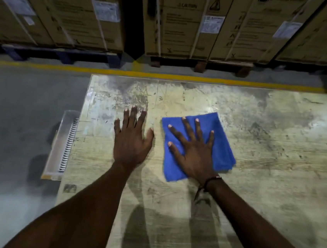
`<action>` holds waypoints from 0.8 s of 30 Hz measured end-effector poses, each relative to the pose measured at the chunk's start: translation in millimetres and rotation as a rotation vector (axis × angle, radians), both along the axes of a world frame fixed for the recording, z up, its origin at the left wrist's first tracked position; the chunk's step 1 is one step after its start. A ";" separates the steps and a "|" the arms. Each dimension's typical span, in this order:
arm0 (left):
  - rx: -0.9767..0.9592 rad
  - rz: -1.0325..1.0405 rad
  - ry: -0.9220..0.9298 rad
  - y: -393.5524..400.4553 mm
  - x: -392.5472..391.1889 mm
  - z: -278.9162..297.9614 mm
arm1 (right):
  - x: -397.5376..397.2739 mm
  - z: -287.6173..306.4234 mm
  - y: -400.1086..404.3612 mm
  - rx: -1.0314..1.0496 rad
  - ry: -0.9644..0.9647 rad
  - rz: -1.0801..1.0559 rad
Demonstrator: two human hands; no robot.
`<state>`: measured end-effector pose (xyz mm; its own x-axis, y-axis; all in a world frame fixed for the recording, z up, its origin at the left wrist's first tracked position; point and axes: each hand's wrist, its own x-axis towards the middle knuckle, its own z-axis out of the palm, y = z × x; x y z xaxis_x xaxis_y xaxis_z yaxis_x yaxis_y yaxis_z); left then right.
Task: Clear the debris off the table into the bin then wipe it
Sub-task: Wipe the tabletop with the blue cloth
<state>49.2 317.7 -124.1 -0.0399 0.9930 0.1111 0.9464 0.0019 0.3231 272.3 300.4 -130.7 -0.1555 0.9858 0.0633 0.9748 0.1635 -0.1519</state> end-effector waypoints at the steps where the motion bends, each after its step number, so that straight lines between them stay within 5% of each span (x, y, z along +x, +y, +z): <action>1: -0.001 0.008 -0.004 0.4 0.2 0.7 | 11.9 -0.3 20.1 0.018 -0.018 -0.056; 8: -0.020 0.034 -0.015 0.5 2.5 3.7 | 24.6 2.4 112.2 -0.040 0.092 -0.430; 15: -0.035 0.037 -0.009 1.2 1.9 4.8 | -38.1 5.4 53.9 0.020 -0.011 0.094; 21: -0.056 0.044 -0.023 -0.1 3.1 9.7 | 40.3 11.7 180.9 -0.079 0.110 -0.344; 24: -0.054 0.044 -0.033 1.2 3.7 10.8 | 14.7 8.6 180.2 -0.023 0.133 -0.419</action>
